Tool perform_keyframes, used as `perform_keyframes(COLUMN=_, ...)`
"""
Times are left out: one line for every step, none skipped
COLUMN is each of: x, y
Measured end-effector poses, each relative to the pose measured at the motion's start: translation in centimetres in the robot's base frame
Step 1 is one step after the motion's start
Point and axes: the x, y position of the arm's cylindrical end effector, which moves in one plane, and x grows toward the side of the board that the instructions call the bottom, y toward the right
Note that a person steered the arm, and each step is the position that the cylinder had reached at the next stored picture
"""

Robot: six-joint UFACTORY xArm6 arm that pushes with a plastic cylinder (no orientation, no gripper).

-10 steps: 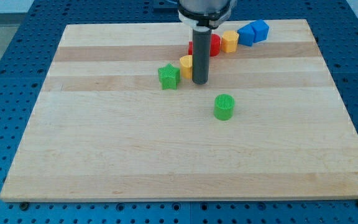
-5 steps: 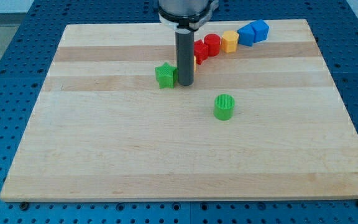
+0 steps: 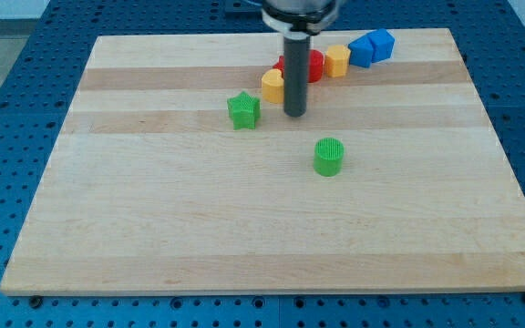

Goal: Push the yellow heart to the left of the red star

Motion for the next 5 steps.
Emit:
perform_keyframes(x=-1.5, y=0.7)
perform_keyframes(x=-2.0, y=-0.7)
perform_keyframes(x=-2.0, y=-3.5)
perform_keyframes(x=-1.7, y=-4.7)
perform_keyframes(x=-0.9, y=-4.5)
